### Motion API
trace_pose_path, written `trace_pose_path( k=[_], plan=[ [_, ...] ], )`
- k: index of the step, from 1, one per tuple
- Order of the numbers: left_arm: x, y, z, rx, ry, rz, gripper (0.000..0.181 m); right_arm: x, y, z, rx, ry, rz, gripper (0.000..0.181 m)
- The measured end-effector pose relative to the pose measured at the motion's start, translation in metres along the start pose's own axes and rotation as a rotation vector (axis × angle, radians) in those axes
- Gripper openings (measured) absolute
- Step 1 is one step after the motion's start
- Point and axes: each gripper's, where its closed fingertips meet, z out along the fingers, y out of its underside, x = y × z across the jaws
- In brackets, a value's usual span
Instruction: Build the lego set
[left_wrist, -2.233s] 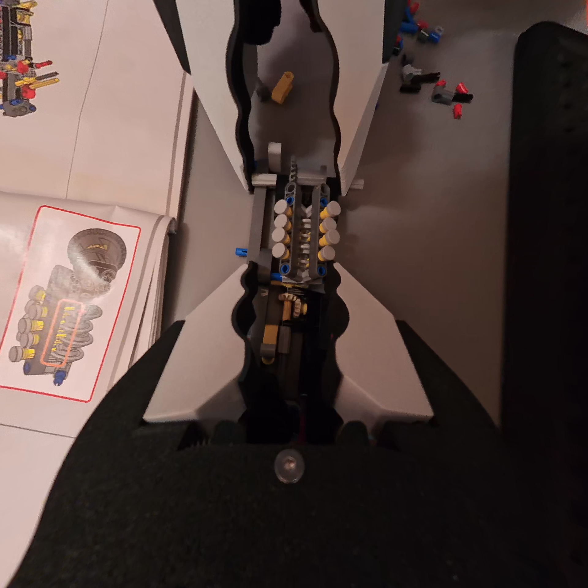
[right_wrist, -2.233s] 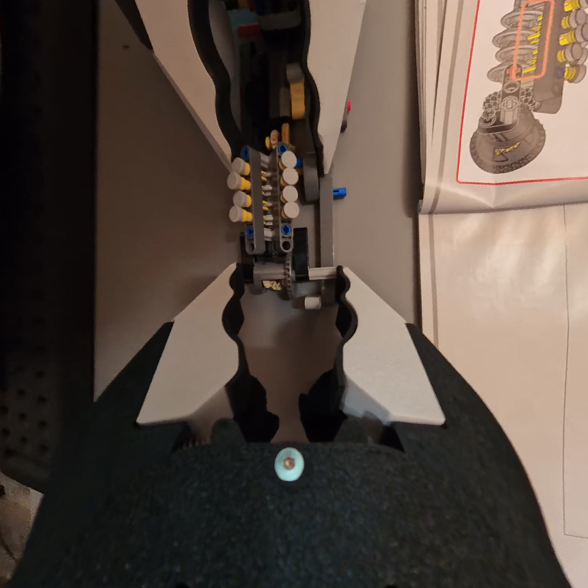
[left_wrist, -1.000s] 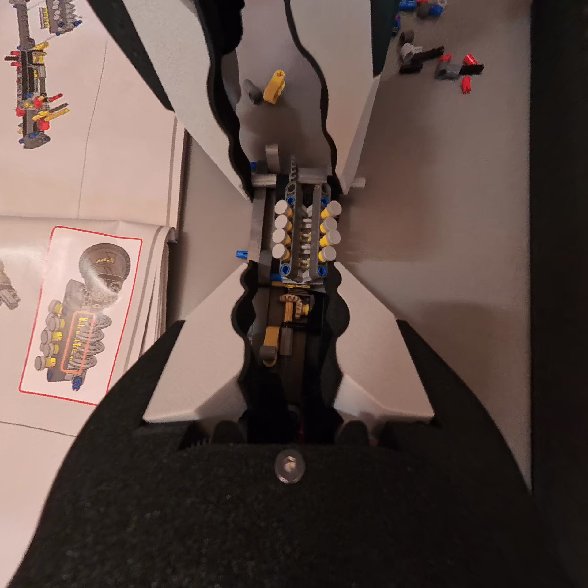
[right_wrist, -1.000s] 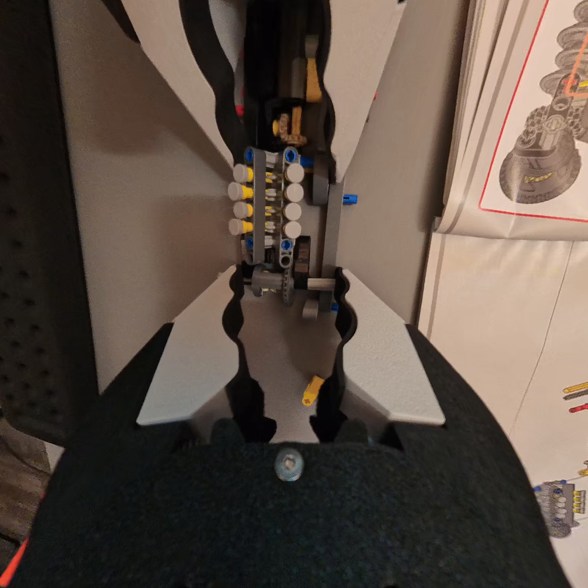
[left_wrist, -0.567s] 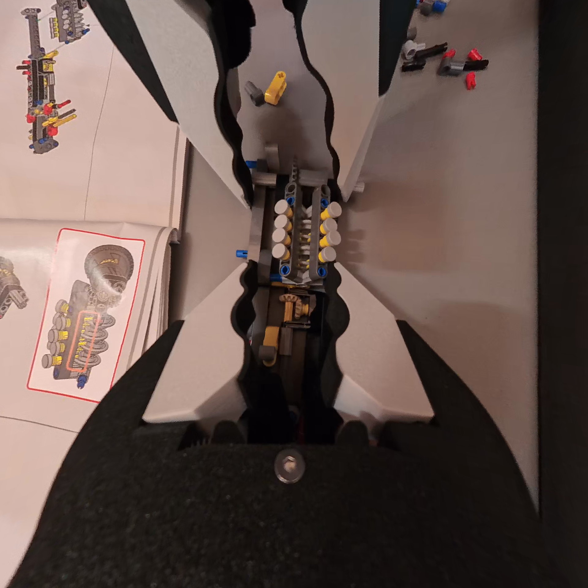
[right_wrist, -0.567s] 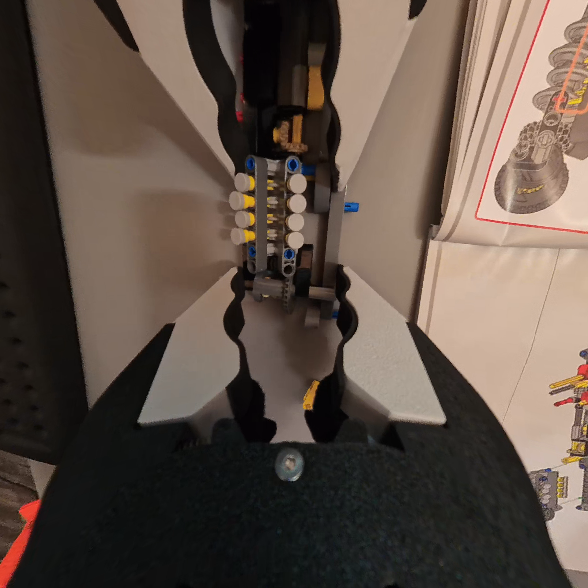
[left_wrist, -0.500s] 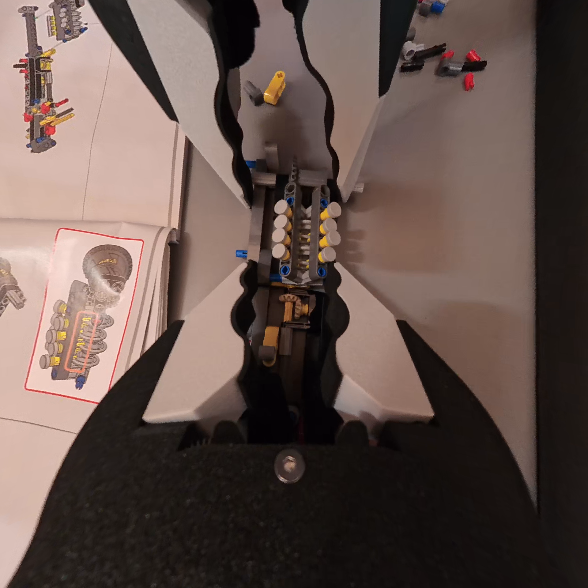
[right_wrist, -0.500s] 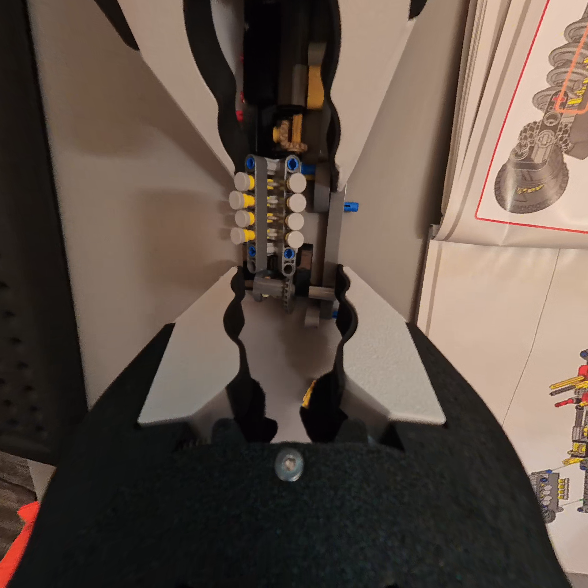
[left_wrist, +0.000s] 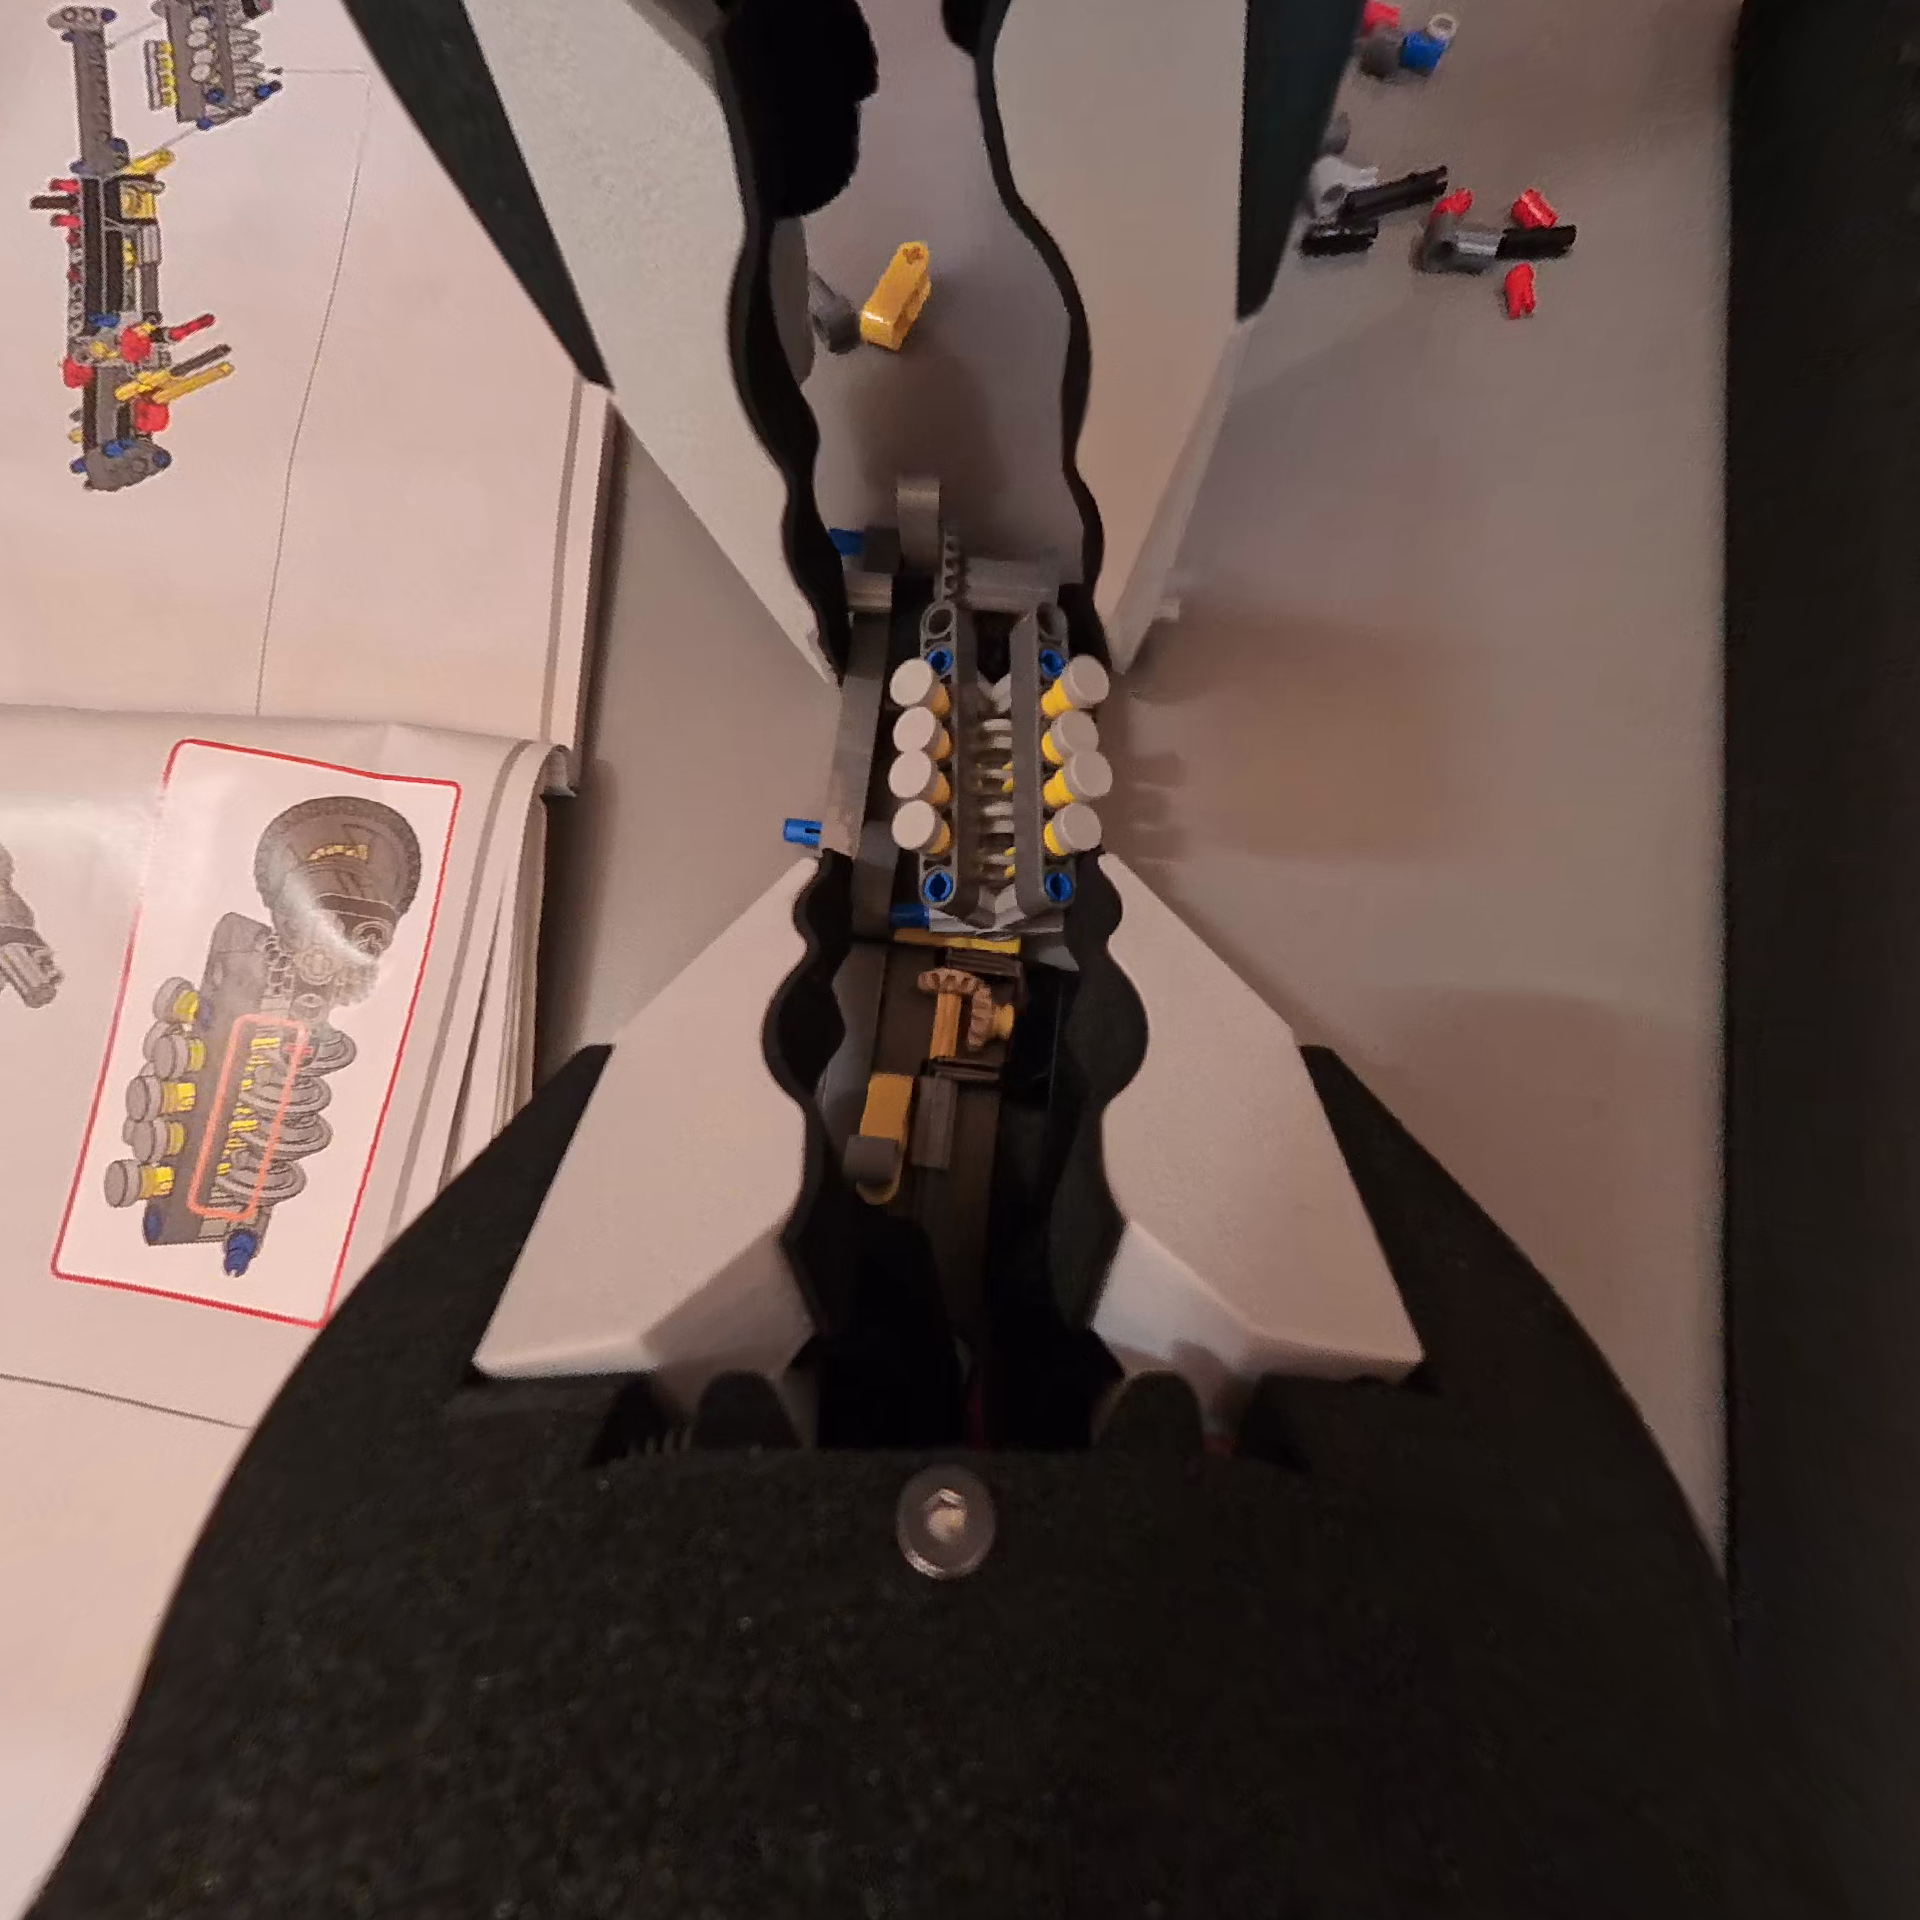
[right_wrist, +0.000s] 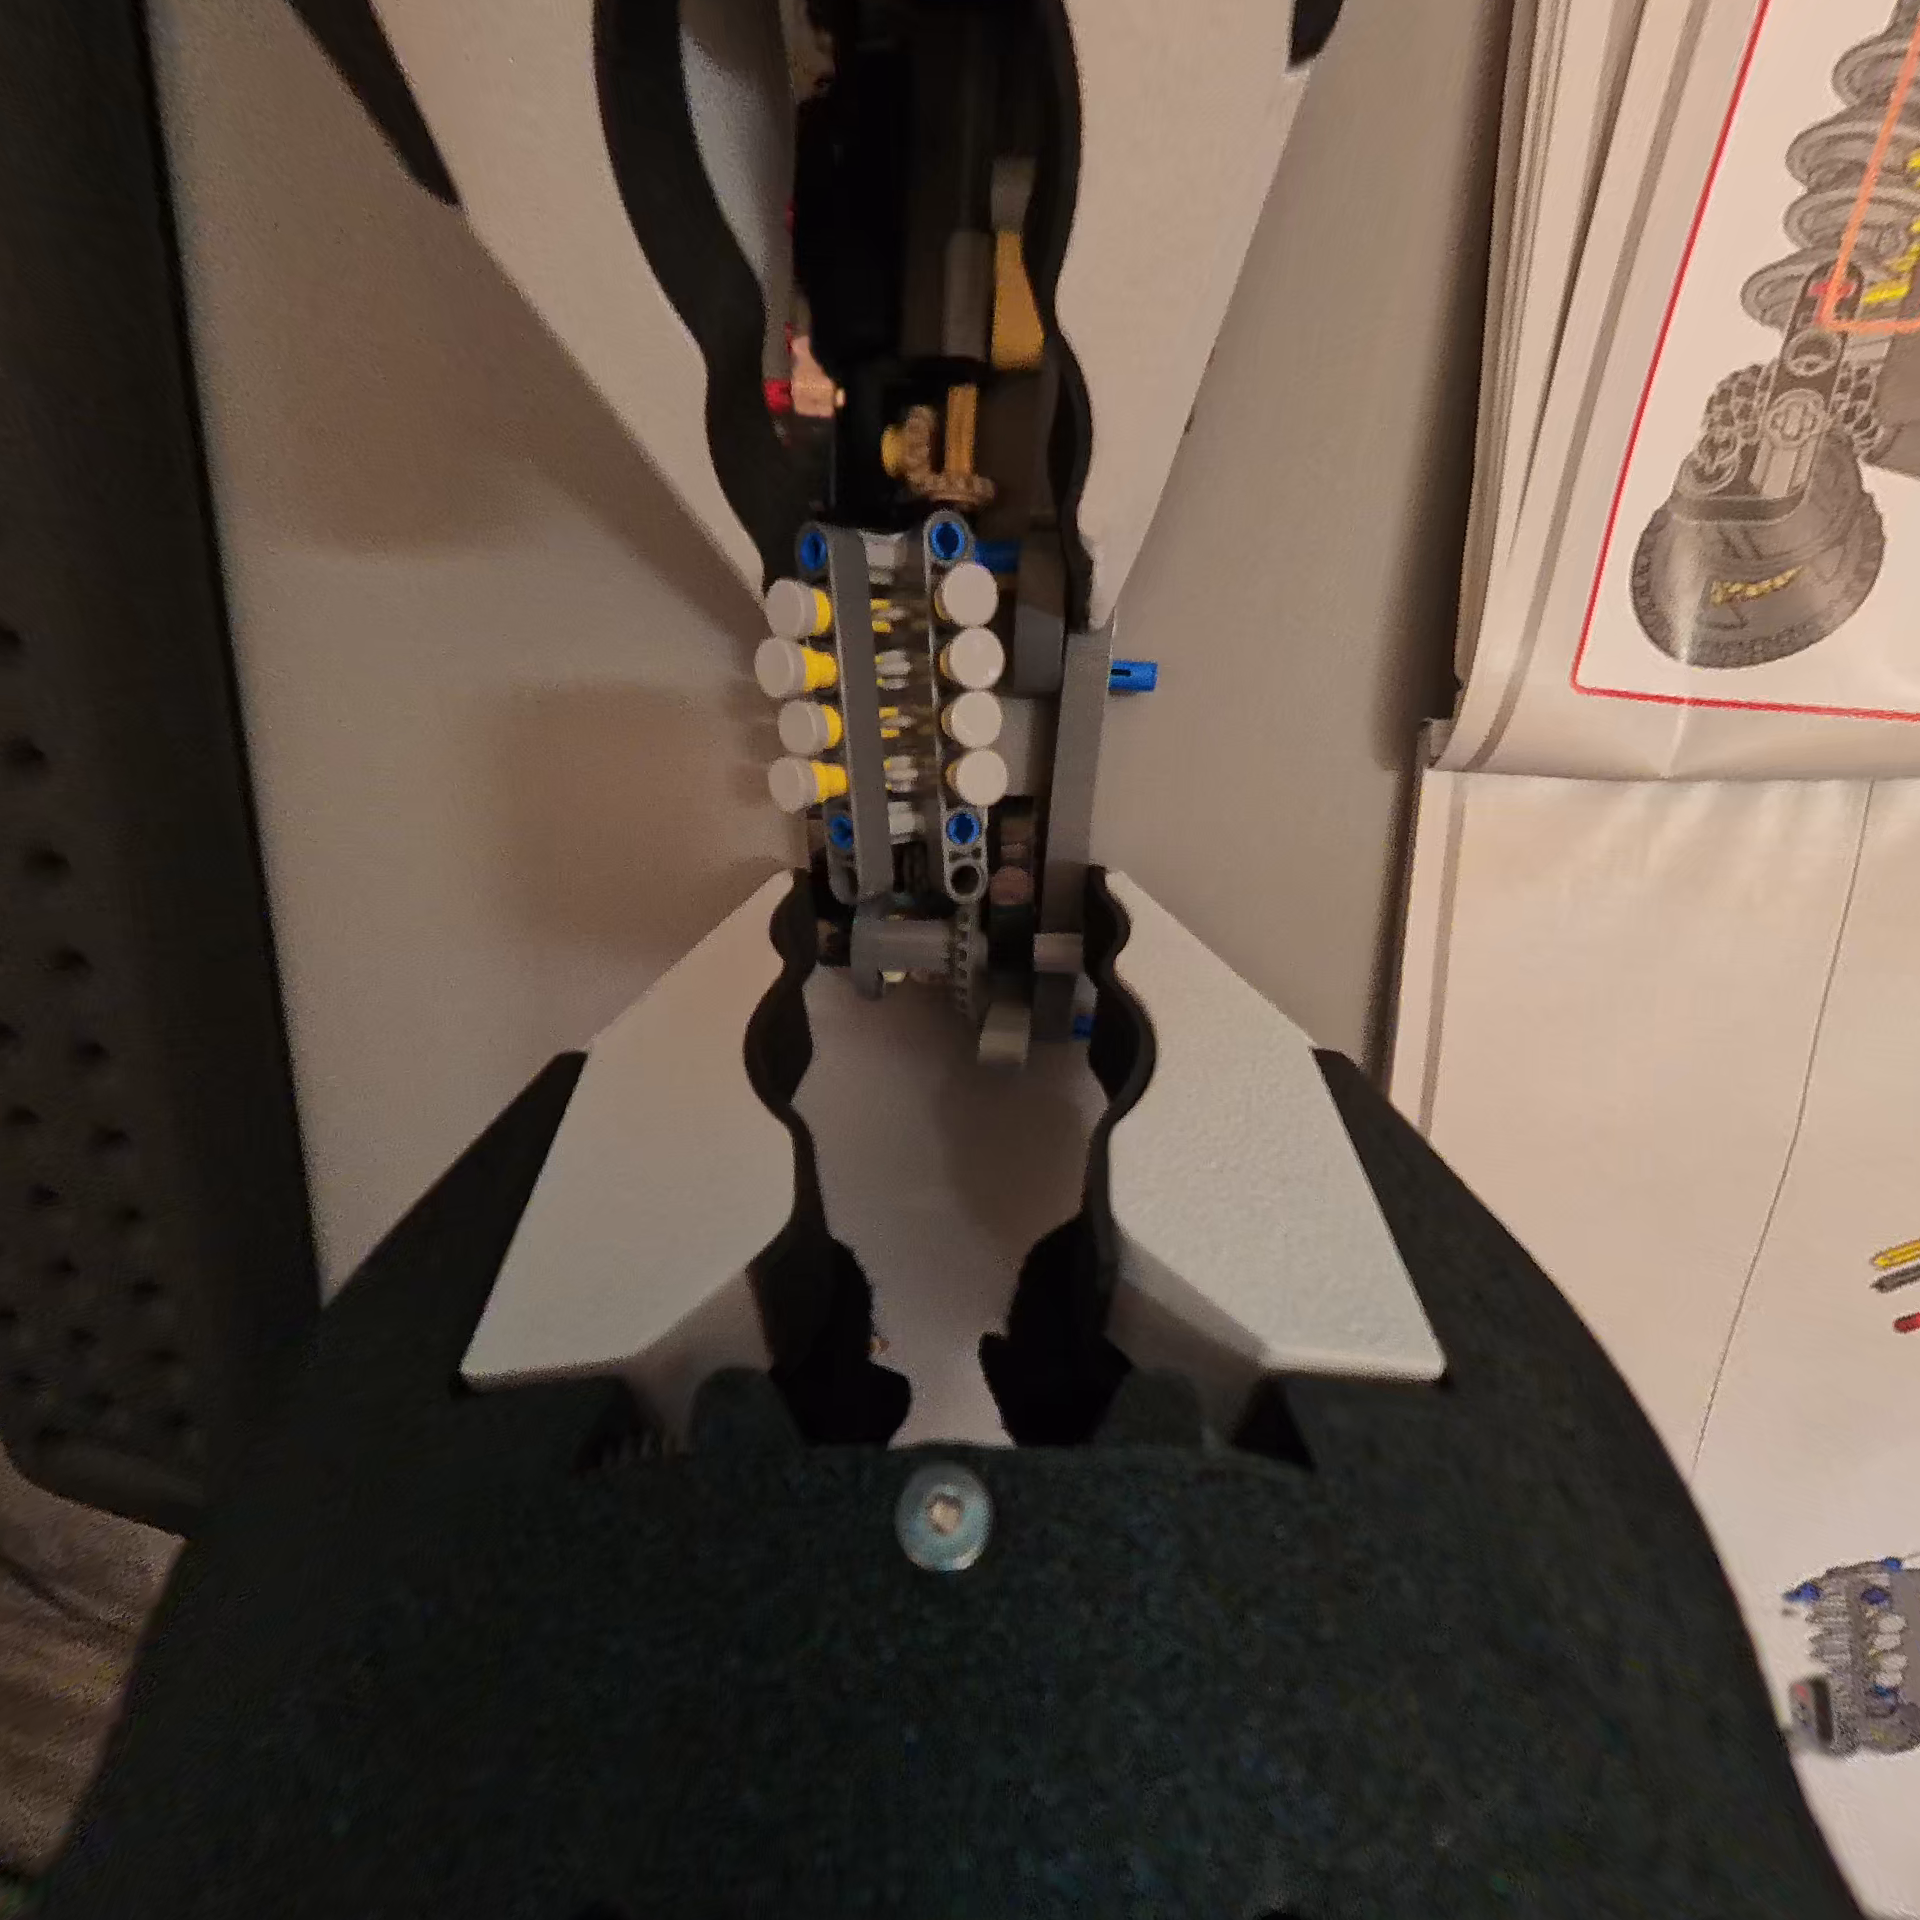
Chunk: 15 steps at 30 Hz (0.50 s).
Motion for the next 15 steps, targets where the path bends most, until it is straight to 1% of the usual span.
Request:
trace_pose_path(
  k=[1, 3, 4, 6, 8, 11, 13, 15],
  plan=[
    [0.000, -0.001, 0.000, 0.003, 0.008, -0.011, 0.041, 0.000, 0.000, 0.000, -0.027, 0.008, 0.018, 0.052],
    [0.001, -0.002, -0.001, 0.014, 0.021, -0.018, 0.041, -0.004, -0.001, 0.000, -0.061, 0.012, 0.024, 0.061],
    [0.001, -0.003, -0.003, 0.027, 0.028, -0.016, 0.041, -0.004, -0.003, -0.002, -0.053, 0.026, 0.032, 0.066],
    [0.002, -0.008, -0.006, 0.061, 0.042, -0.016, 0.043, -0.004, -0.013, -0.010, 0.032, 0.038, 0.070, 0.070],
    [0.002, -0.013, -0.014, 0.098, 0.046, -0.008, 0.056, -0.003, -0.021, -0.017, 0.114, 0.056, 0.102, 0.070],
    [-0.005, -0.012, -0.033, 0.129, 0.045, 0.022, 0.056, -0.007, -0.033, -0.017, 0.201, 0.090, 0.074, 0.067],
    [-0.019, 0.002, -0.047, 0.095, 0.024, 0.013, 0.052, -0.009, -0.043, -0.013, 0.241, 0.098, 0.036, 0.067],
    [-0.025, 0.029, -0.054, 0.016, 0.063, -0.053, 0.062, -0.004, -0.048, -0.008, 0.240, 0.099, 0.026, 0.067]
  ],
)
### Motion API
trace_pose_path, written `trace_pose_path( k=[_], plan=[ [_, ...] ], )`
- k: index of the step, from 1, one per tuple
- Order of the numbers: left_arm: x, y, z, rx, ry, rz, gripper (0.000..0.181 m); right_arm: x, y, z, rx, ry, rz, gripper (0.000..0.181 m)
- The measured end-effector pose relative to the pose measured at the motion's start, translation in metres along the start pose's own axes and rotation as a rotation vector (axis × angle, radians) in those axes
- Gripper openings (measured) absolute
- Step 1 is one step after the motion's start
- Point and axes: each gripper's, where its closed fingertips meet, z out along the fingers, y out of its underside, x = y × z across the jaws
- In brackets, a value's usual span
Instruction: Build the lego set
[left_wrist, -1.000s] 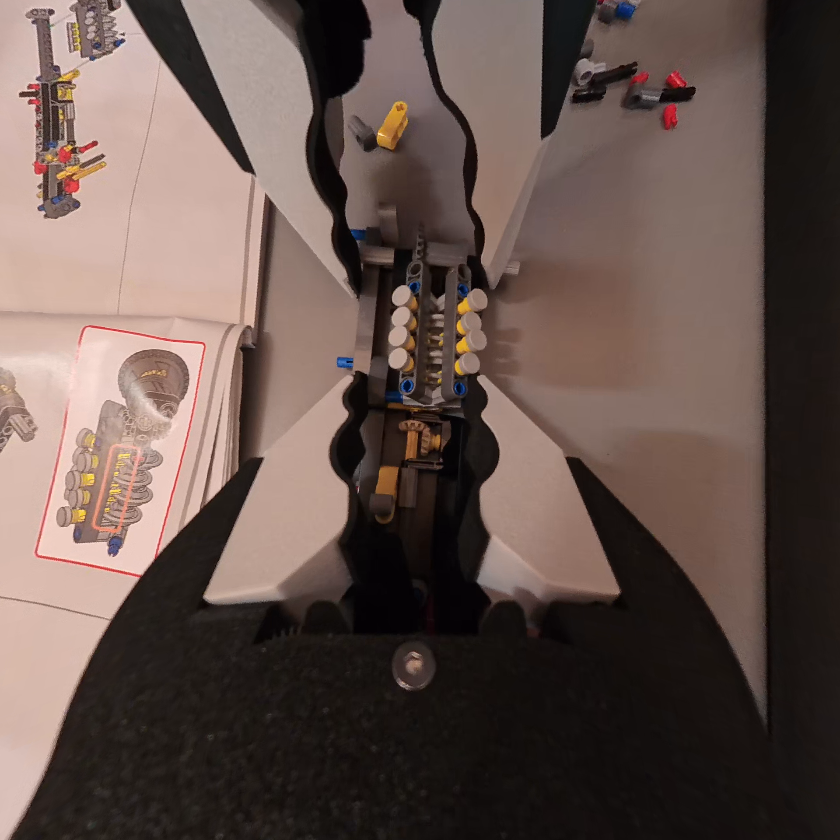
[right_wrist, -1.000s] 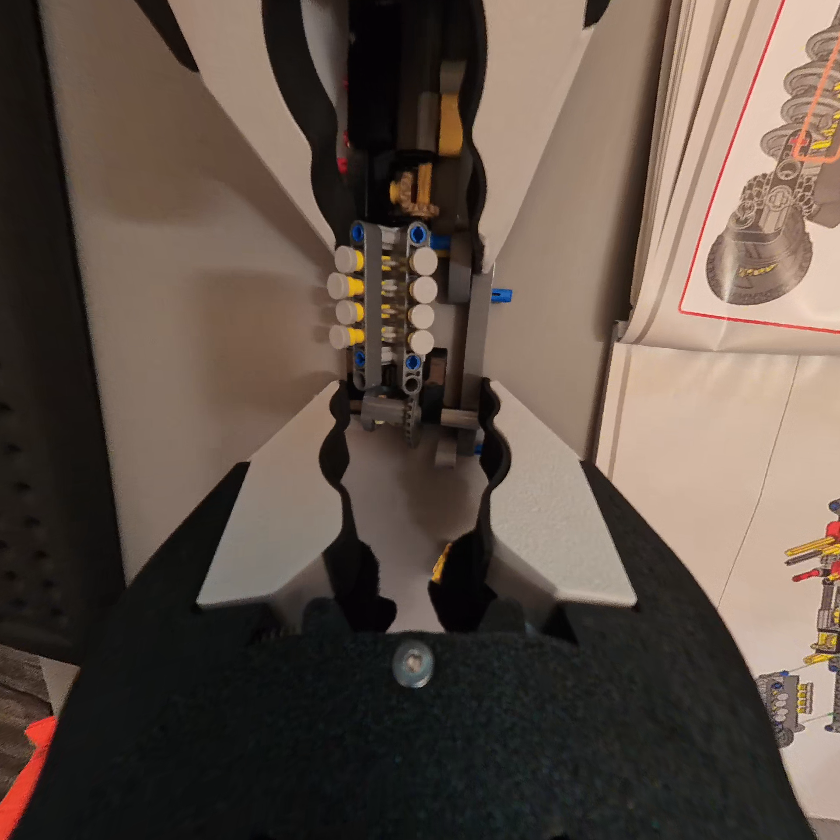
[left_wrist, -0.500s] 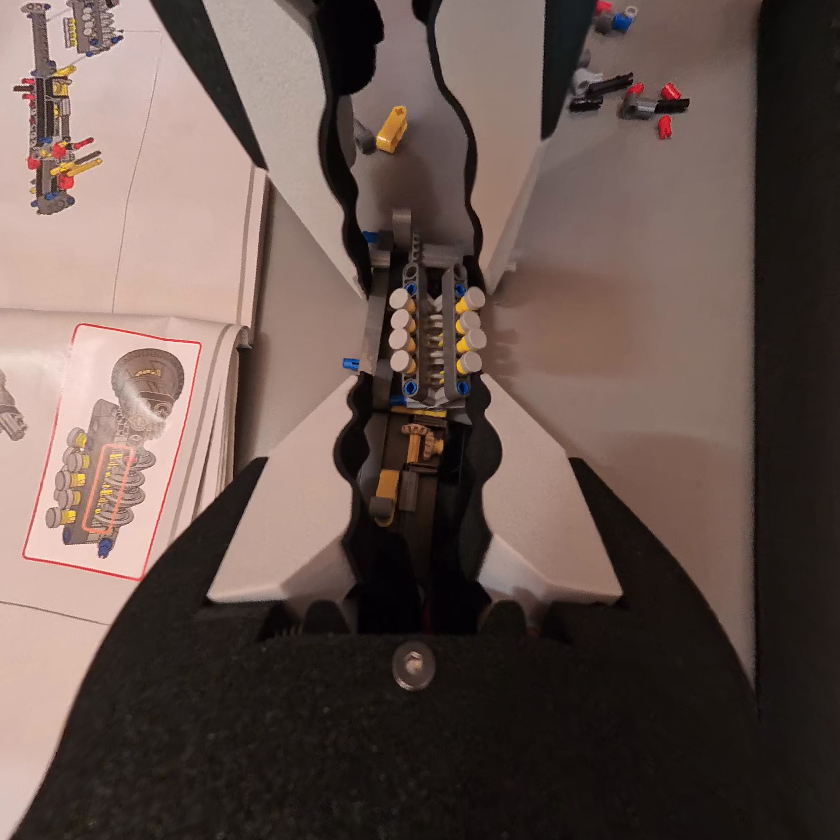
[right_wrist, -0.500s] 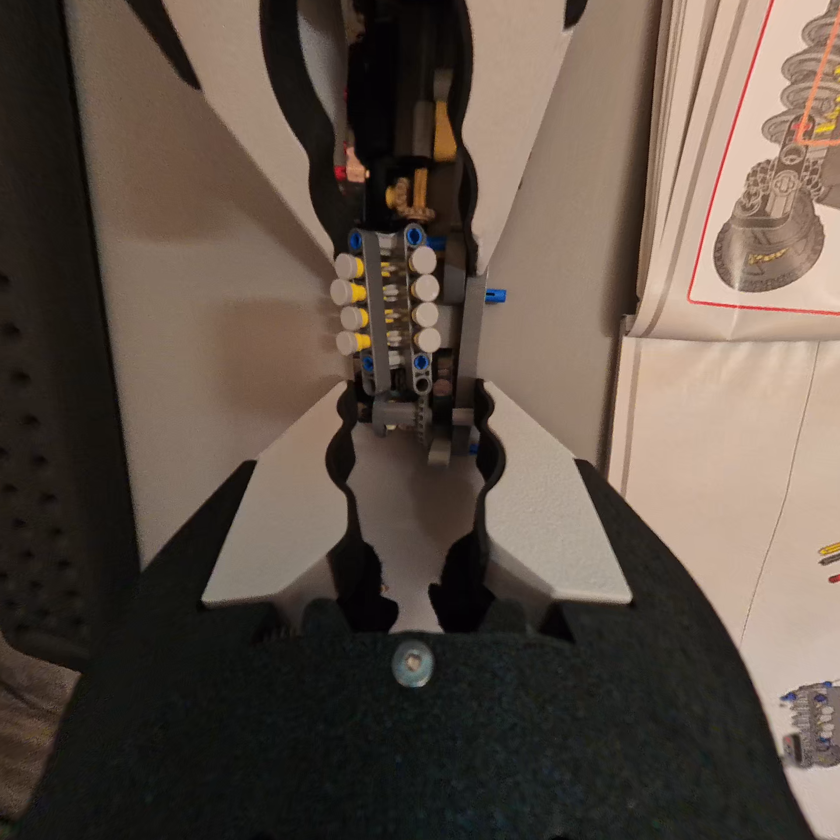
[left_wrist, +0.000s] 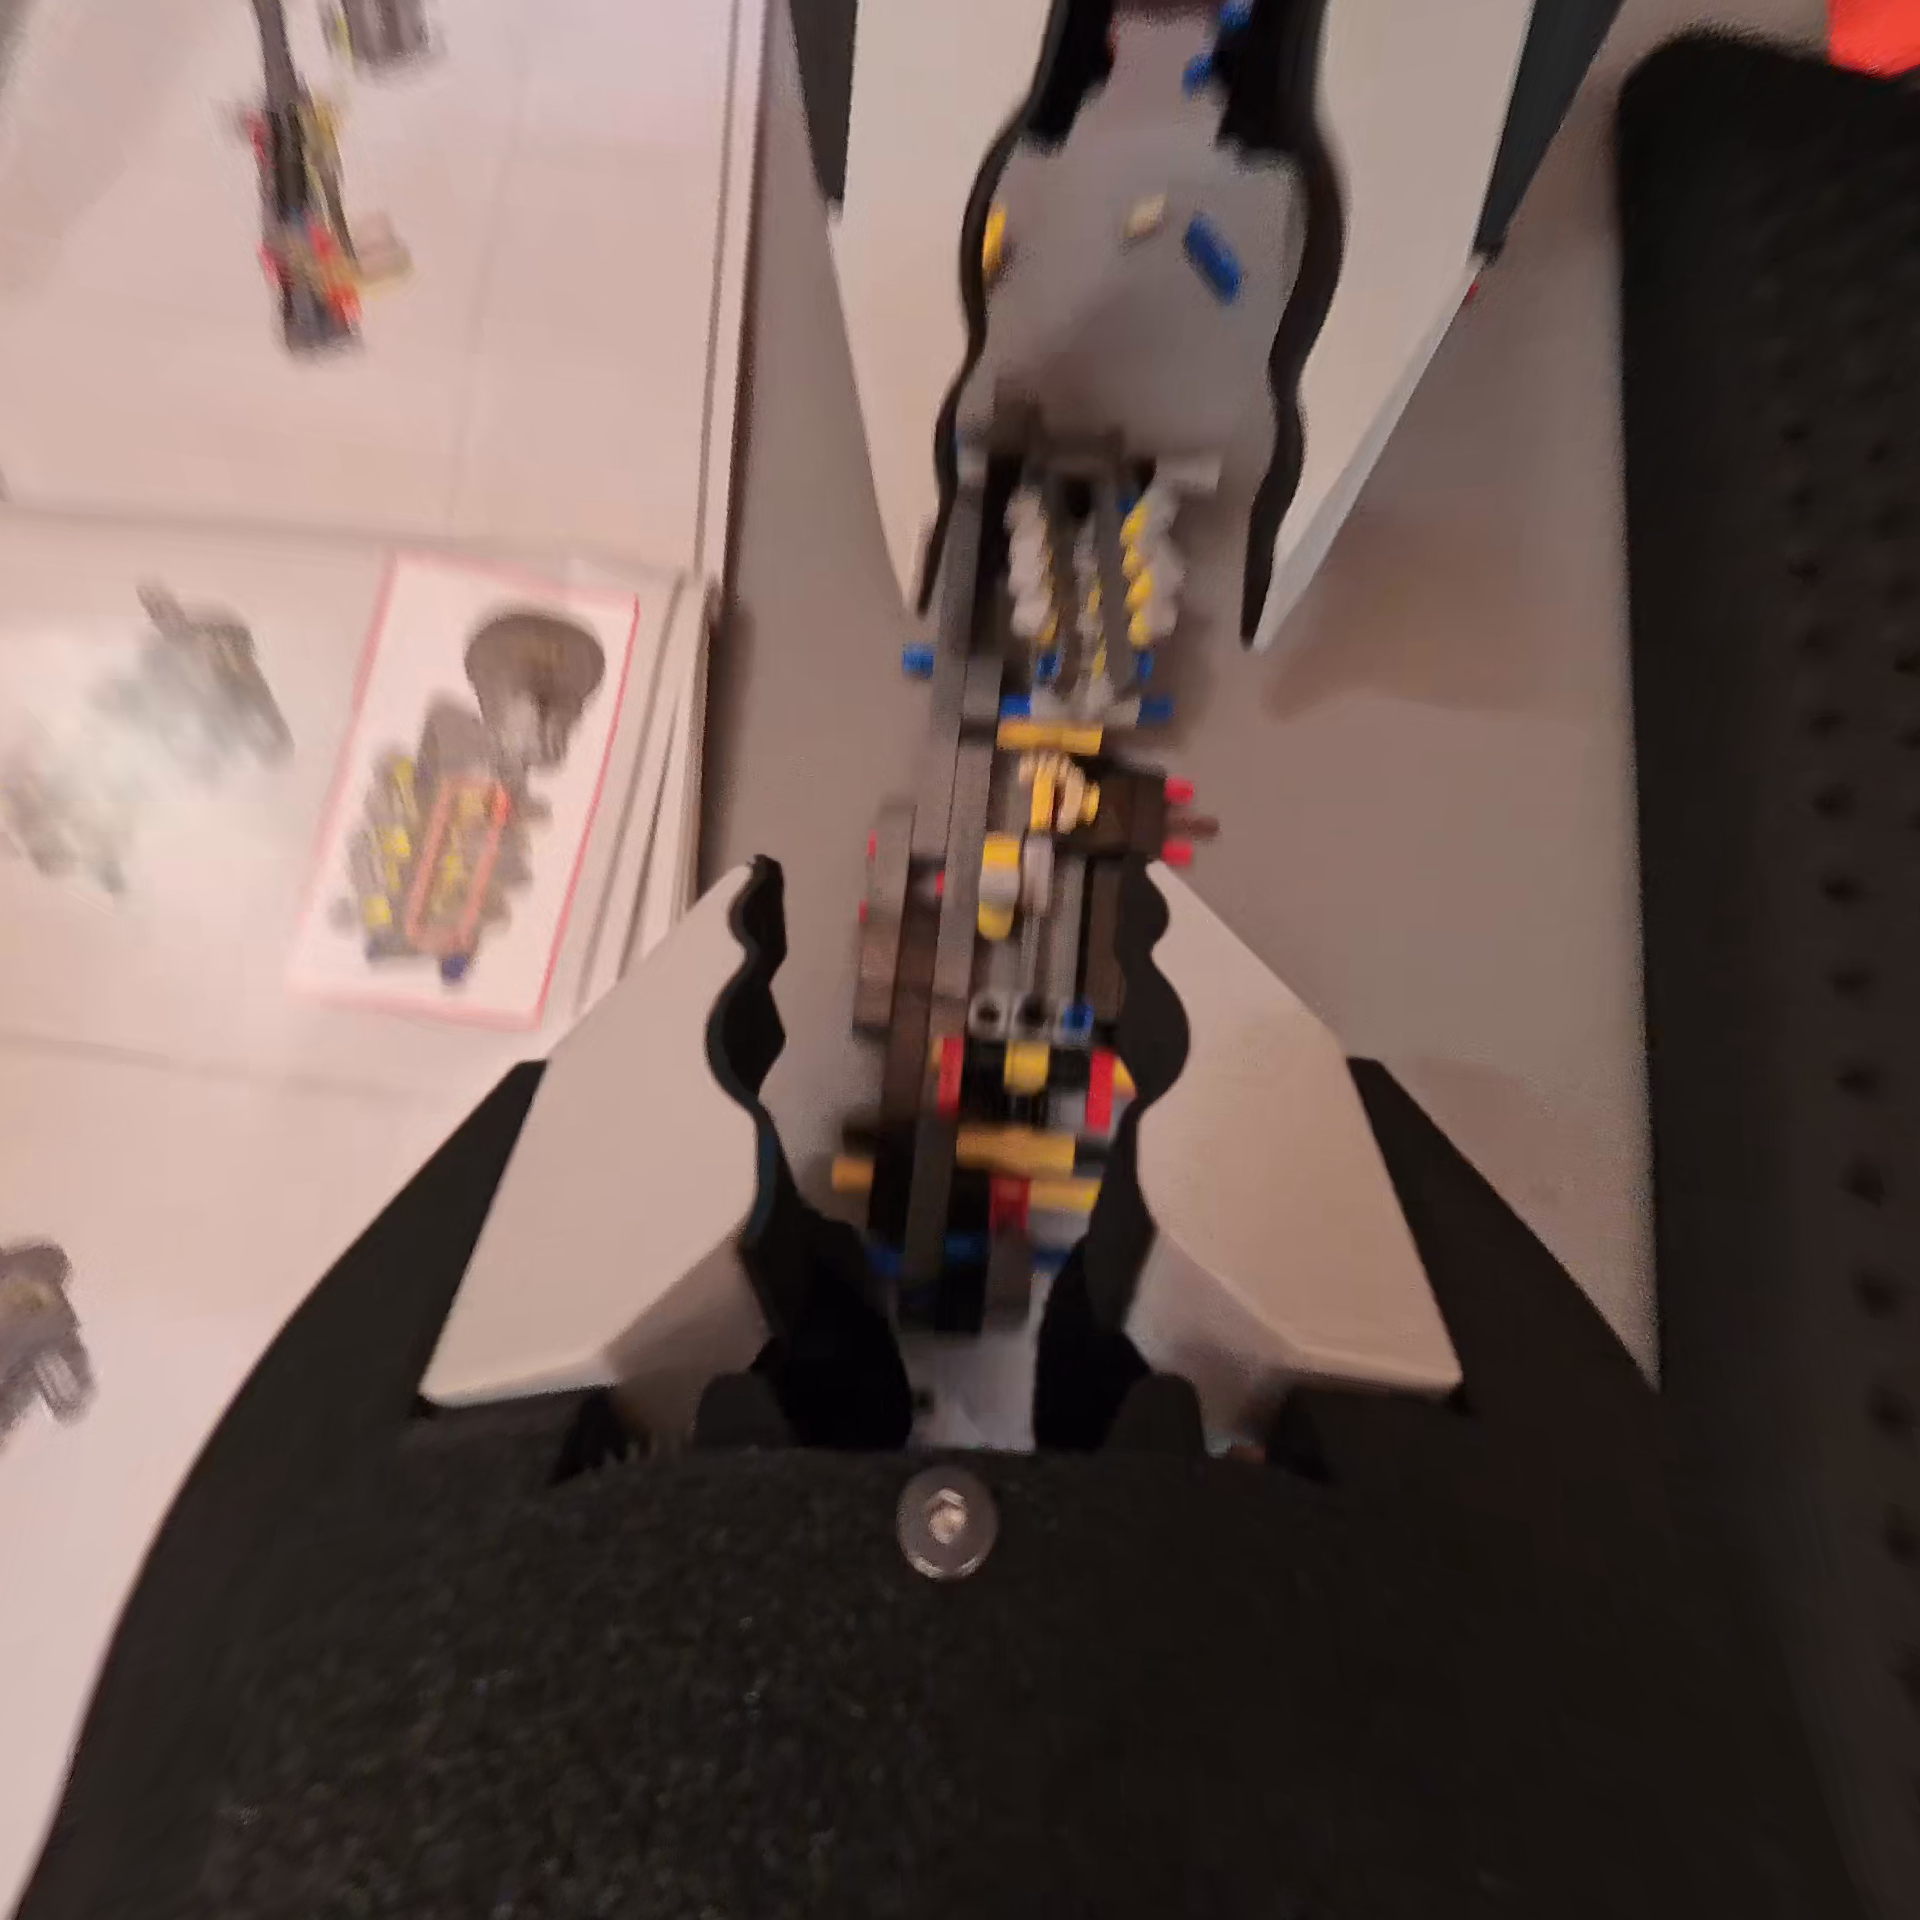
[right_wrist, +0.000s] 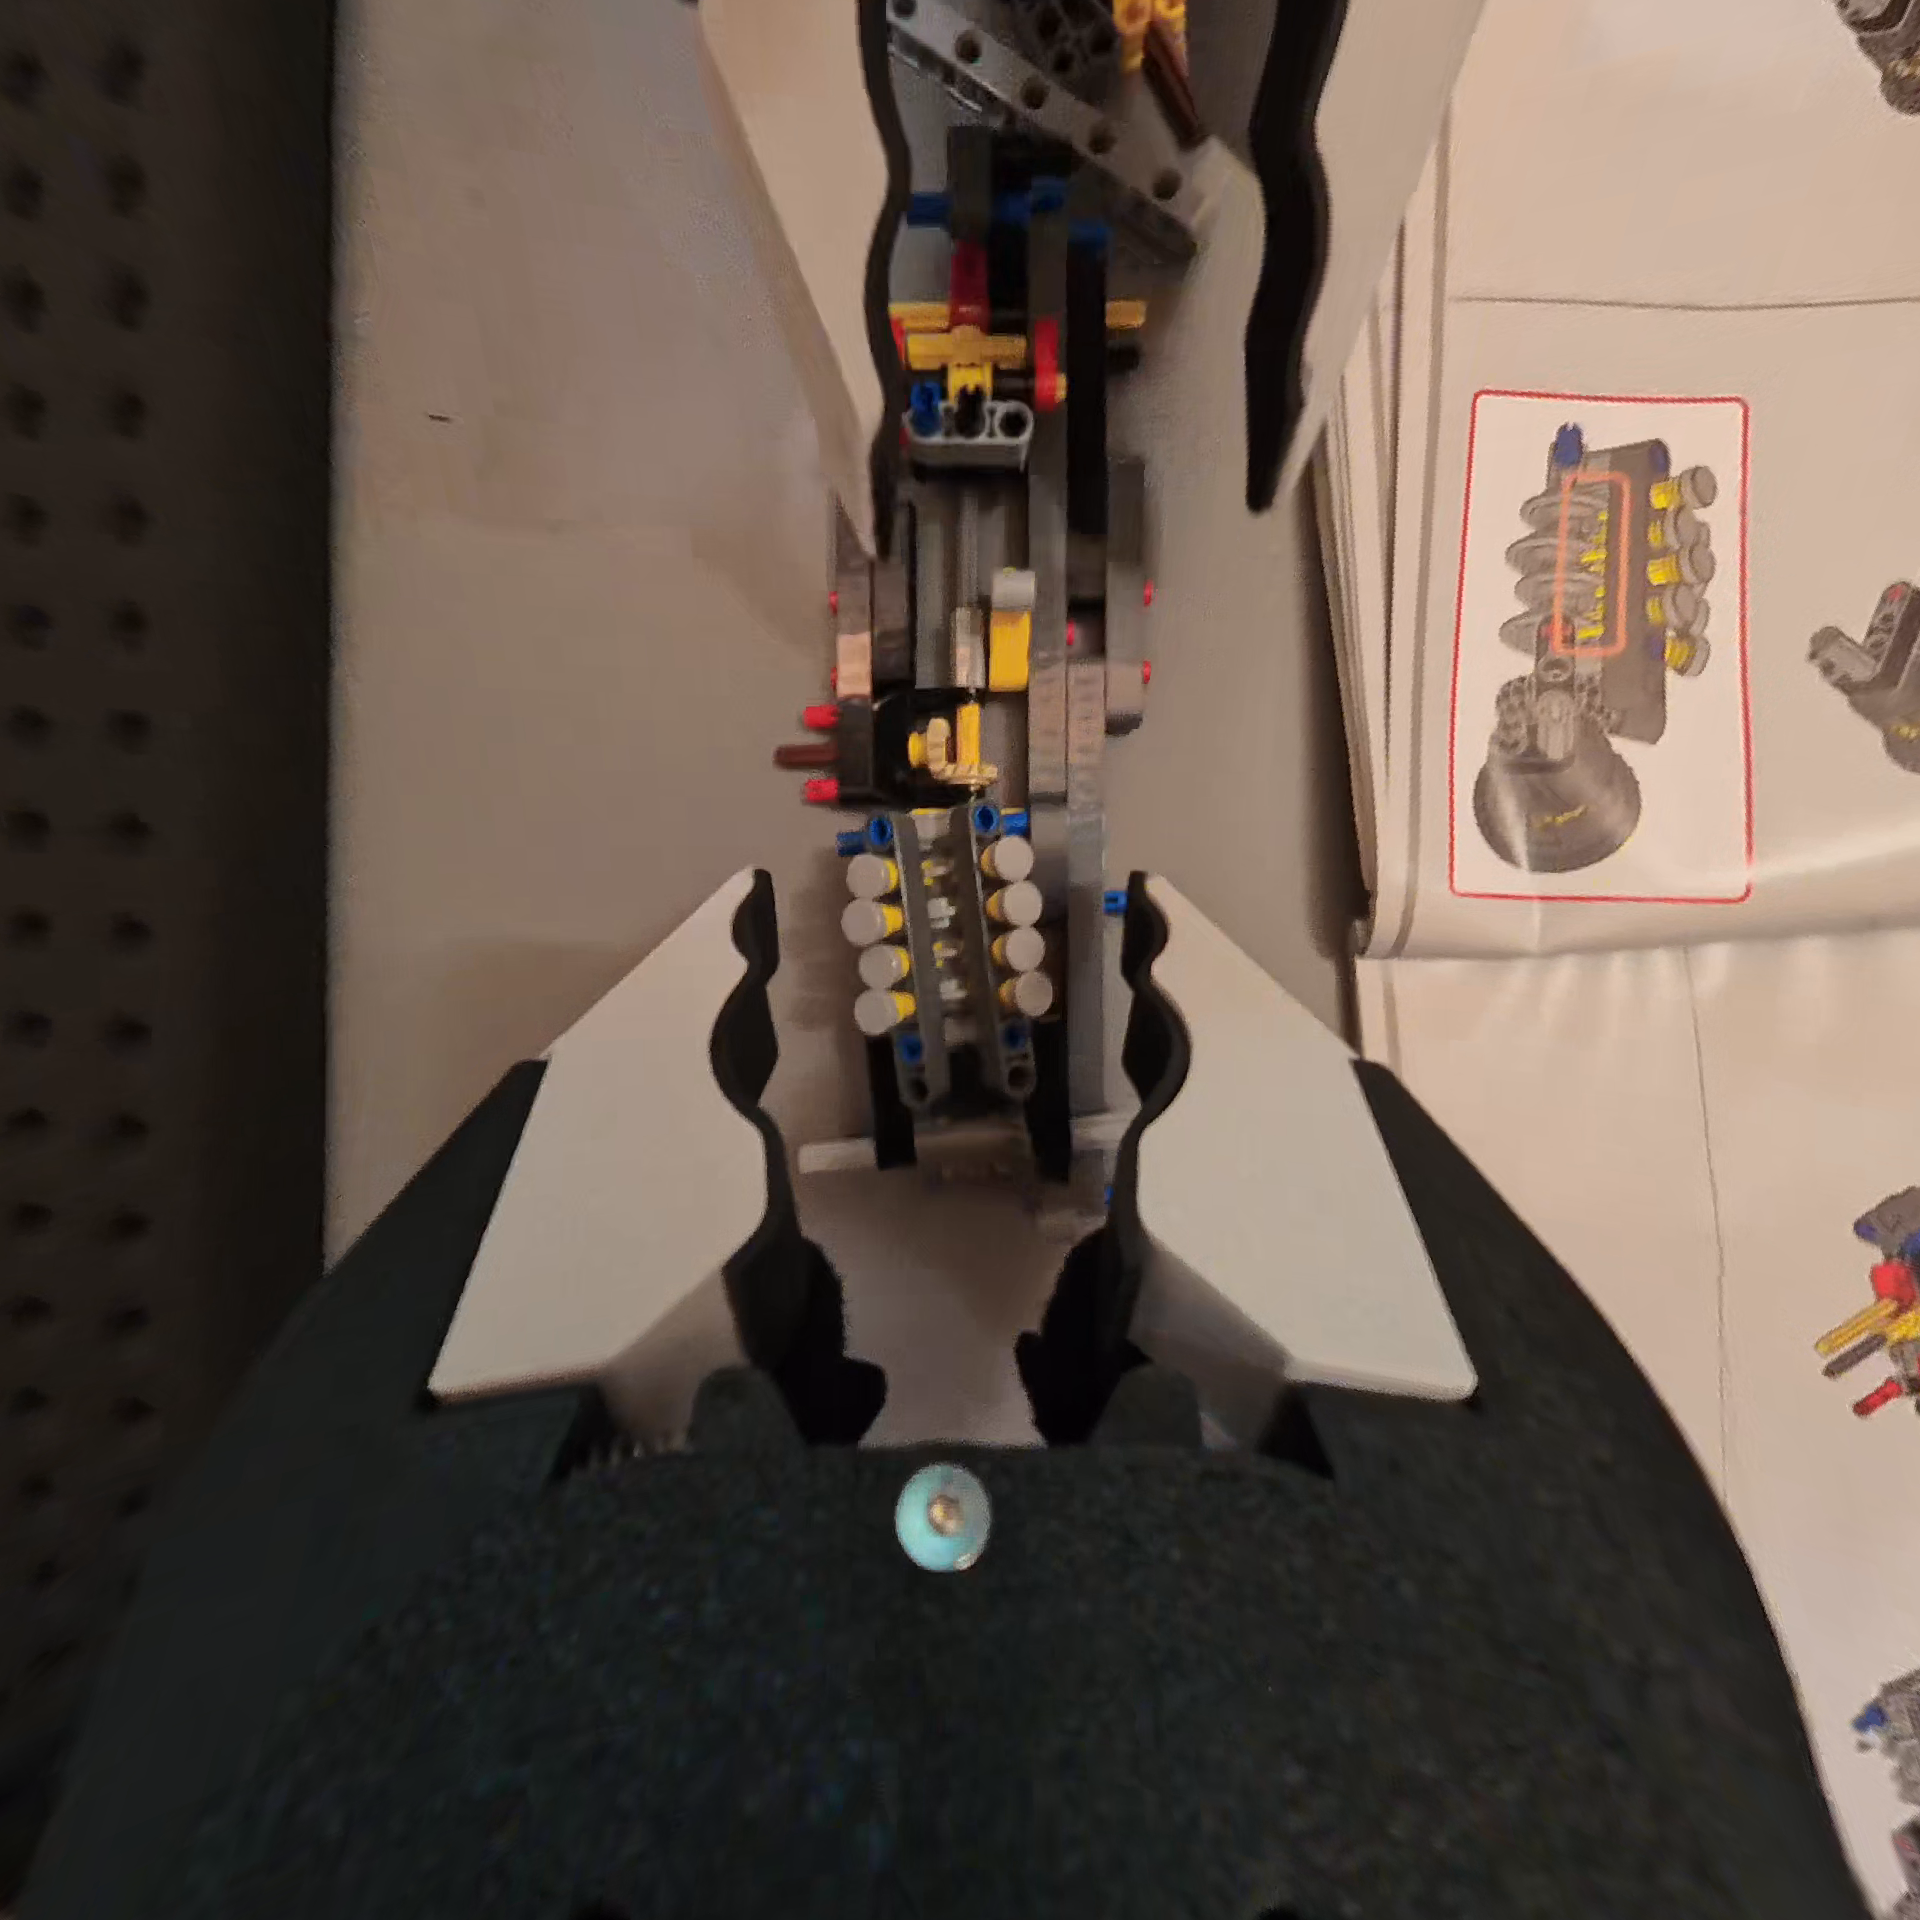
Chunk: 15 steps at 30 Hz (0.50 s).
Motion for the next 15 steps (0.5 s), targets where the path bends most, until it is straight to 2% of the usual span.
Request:
trace_pose_path(
  k=[2, 4, 6, 12, 15],
  plan=[
    [-0.002, 0.018, -0.002, -0.028, 0.025, -0.053, 0.073, 0.001, -0.001, 0.004, -0.015, -0.035, 0.005, 0.065],
    [0.006, 0.024, -0.001, -0.035, 0.062, -0.045, 0.062, -0.001, 0.004, 0.010, -0.053, -0.086, 0.004, 0.060],
    [0.003, 0.029, 0.004, -0.054, 0.040, -0.032, 0.057, -0.002, 0.003, 0.015, -0.063, -0.101, -0.006, 0.061],
    [0.005, 0.018, 0.014, -0.001, 0.056, -0.054, 0.049, -0.002, -0.007, 0.021, -0.047, -0.055, -0.062, 0.063],
    [0.007, 0.015, 0.017, 0.012, 0.047, -0.052, 0.051, 0.003, -0.007, 0.024, -0.052, -0.004, -0.074, 0.054]
  ],
)
